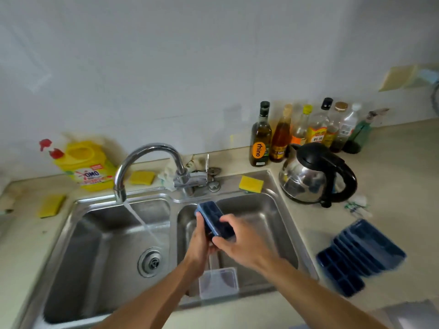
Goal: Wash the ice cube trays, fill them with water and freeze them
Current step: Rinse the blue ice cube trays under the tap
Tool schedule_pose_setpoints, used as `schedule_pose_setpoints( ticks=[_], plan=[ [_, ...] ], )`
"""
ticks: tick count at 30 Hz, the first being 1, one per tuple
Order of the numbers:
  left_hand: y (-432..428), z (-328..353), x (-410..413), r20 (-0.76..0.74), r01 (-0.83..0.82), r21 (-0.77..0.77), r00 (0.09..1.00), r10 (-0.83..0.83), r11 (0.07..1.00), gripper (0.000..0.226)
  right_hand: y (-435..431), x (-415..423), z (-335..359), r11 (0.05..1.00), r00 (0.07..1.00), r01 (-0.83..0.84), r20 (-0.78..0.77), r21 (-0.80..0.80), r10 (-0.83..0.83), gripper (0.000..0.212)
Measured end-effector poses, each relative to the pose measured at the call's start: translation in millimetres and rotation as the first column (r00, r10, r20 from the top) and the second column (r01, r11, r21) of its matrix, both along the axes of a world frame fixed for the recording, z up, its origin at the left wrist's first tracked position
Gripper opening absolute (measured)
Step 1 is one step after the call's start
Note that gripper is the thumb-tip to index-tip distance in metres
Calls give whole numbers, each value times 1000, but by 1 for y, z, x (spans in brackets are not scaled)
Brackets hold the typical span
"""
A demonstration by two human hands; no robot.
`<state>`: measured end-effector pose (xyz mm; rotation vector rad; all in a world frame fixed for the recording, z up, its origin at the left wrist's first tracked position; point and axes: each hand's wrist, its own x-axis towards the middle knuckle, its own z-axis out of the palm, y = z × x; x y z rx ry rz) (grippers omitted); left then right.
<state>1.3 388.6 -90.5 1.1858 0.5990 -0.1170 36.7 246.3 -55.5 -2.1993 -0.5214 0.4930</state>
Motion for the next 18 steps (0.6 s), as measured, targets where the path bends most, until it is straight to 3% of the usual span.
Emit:
schedule_pose_setpoints(
  ticks=[8, 13, 18],
  plan=[
    [182, -36, -13, -123, -63, 38, 990, 67, 997, 76, 182, -8, -31, 996, 966, -79, -245, 31, 85, 56],
    [235, -38, -10, -215, -82, 45, 972, 89, 996, 86, 243, -1, -34, 996, 947, -88, -310, 2, 84, 50],
    [266, -42, 7, -299, -31, 105, 952, 62, 994, 79, 272, 10, -46, 1000, 925, 4, -379, 18, 3, 56]
  ],
)
